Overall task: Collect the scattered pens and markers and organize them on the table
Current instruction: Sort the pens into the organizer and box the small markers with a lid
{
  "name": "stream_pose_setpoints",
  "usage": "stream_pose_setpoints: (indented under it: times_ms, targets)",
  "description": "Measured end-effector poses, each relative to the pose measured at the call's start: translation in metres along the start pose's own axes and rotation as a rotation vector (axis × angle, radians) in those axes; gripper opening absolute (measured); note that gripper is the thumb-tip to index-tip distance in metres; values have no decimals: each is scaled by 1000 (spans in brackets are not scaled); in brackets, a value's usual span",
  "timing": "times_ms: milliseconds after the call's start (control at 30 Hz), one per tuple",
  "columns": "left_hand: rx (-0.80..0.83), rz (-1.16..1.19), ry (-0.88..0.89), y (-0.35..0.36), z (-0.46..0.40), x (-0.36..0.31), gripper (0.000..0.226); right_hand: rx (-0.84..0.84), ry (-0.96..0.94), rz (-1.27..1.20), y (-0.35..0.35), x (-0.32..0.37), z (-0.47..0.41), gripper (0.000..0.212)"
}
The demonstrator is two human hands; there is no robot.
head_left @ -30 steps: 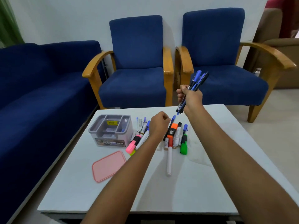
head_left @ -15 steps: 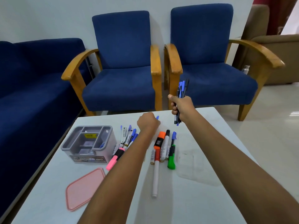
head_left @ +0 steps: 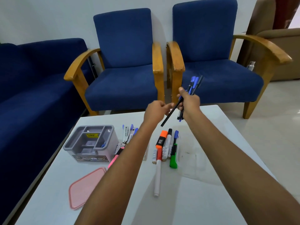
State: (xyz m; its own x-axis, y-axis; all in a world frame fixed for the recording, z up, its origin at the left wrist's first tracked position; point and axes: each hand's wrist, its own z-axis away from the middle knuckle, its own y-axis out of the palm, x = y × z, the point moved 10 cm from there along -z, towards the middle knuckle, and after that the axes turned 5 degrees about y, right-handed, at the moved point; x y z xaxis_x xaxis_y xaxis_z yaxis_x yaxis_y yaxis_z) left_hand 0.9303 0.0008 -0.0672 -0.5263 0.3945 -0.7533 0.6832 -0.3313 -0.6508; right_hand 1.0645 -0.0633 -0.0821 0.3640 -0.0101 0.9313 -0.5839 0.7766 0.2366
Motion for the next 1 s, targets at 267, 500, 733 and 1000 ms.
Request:
stream_pose_setpoints:
  times_ms: [267, 500, 733, 1000]
  targets:
    - [216, -578, -4, 68, 25, 13, 27, -197, -279, -119, -48, 47, 2, 14]
    - [182, -693, 6, 77, 31, 5, 16, 209, -274, 363, -24, 10, -3, 9]
    - [187, -665, -23, 76, 35, 6, 24, 272, -181, 318, -31, -11, -8, 19]
    - [170, -553, -53, 80, 43, 4, 16, 396, -192, 421, -23, -6, -4, 8]
